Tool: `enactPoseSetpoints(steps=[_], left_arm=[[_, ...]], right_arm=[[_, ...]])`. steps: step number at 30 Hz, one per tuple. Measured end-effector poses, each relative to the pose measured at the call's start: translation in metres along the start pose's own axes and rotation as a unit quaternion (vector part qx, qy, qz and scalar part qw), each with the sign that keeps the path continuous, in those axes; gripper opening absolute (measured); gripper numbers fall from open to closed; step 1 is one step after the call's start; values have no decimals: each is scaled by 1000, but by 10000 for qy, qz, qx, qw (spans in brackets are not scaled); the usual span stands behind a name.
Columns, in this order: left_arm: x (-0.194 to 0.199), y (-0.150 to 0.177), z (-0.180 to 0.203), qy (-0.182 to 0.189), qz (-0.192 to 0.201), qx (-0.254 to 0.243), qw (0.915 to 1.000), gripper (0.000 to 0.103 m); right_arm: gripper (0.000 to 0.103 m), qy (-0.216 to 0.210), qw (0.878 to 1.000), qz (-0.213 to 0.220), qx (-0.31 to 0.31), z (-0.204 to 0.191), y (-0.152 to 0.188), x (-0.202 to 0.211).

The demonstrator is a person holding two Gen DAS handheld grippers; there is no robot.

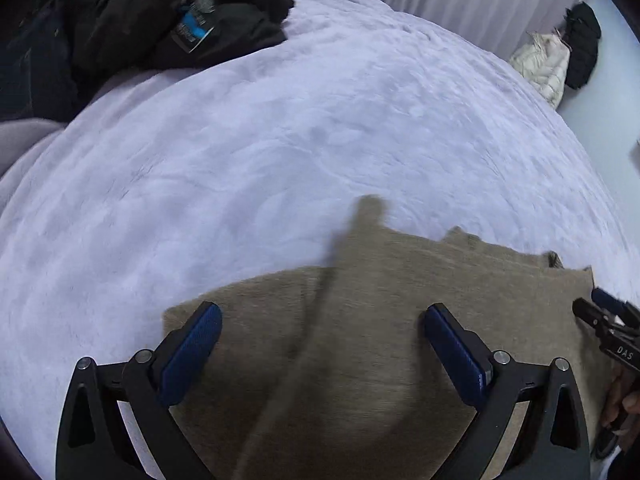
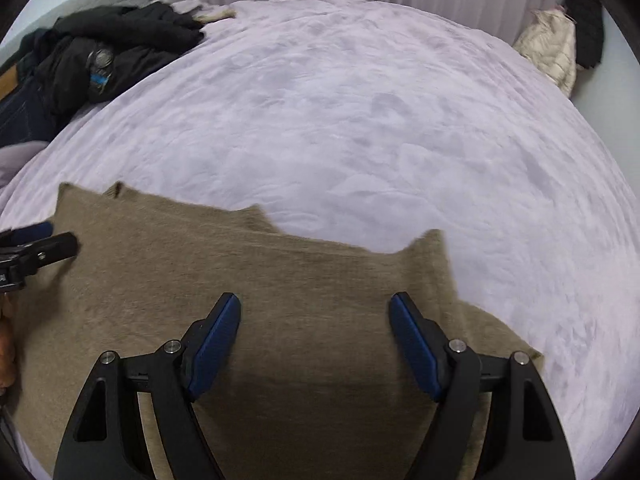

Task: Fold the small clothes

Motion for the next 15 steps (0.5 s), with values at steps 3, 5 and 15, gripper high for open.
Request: enactPoseSetpoints(steps=[3,5,15], left_arm=[[3,-3,-20,531,-153,583,9968,102],[18,-5,-18,386,-107,655,9970,102],[83,90,75,275,67,-730,9969,102]], right_arm=[[82,183,9994,-79,-271,26,8,-3],[82,114,9985,-145,-514,32,8,-3],[82,-235,9993,287,29,-54,60,83]])
Point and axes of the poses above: each gripper's, at about its wrist camera, not at the fingertips, and x roughly against the way its jaws point, z to its right, y to its underside, the point moved 4 cm from there along -x, roughly the way its jaws point, and after that the axes turned 4 degrees about x, right-handed, at the moved point
